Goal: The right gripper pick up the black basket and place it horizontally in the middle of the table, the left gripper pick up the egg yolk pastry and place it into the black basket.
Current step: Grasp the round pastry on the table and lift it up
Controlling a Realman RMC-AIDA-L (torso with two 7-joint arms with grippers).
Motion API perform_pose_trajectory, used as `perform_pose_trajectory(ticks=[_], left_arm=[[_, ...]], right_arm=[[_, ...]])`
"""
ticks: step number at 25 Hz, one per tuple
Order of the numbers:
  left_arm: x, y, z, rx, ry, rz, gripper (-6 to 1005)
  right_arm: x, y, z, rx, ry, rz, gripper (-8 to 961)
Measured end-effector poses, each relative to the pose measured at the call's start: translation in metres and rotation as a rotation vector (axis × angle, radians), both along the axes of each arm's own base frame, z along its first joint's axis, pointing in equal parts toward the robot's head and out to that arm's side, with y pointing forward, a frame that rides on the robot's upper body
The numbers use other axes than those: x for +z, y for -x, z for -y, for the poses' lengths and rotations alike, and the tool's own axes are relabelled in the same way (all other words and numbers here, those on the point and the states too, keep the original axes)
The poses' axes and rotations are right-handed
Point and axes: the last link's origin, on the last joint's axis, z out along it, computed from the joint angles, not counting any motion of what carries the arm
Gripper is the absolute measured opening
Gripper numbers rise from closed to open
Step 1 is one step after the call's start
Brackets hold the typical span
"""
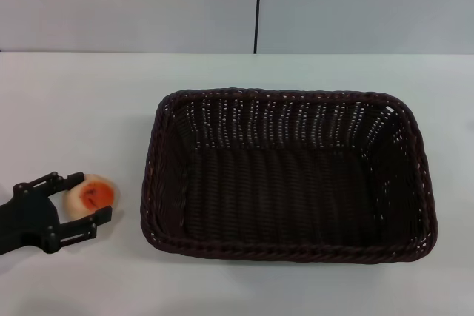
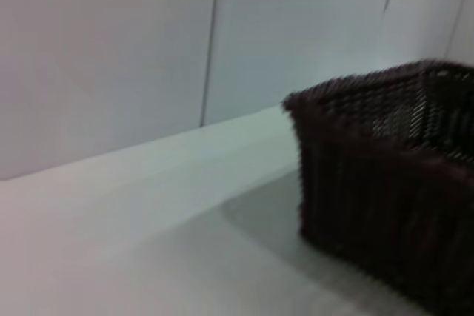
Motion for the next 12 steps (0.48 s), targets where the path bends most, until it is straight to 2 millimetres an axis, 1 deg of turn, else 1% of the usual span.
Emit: perform_pose_trajectory(ticks=[1, 4, 7, 8, 9, 10, 12], left_arm=[[-0.004, 0.005, -0.003, 0.019, -0.015, -0.039, 772], [-0.008, 0.010, -0.004, 0.037, -0.022, -0.064, 771], [-0.008, 0.010, -0.004, 0.037, -0.022, -0.064, 771], [-0.006, 0.014, -0.005, 0.056, -0.039, -0.068, 770], [-0.006, 0.014, -0.005, 0.056, -0.039, -0.068, 770], [-0.005, 0.014, -0.004, 0.055, -0.041, -0.071, 770], [-0.005, 0.014, -0.004, 0.055, -0.041, -0.071, 694]], right_arm=[[0.000, 0.000, 0.000, 0.000, 0.000, 0.000, 689], [-0.004, -0.003, 0.000, -0.010, 0.012, -0.007, 689], [-0.011, -0.007, 0.002, -0.007, -0.005, 0.009, 689], [-0.017, -0.011, 0.006, -0.008, -0.033, 0.013, 689], [-0.017, -0.011, 0.006, -0.008, -0.033, 0.013, 689], [-0.020, -0.015, 0.009, -0.016, -0.069, 0.002, 689], [-0.022, -0.018, 0.011, -0.024, -0.090, -0.010, 689]])
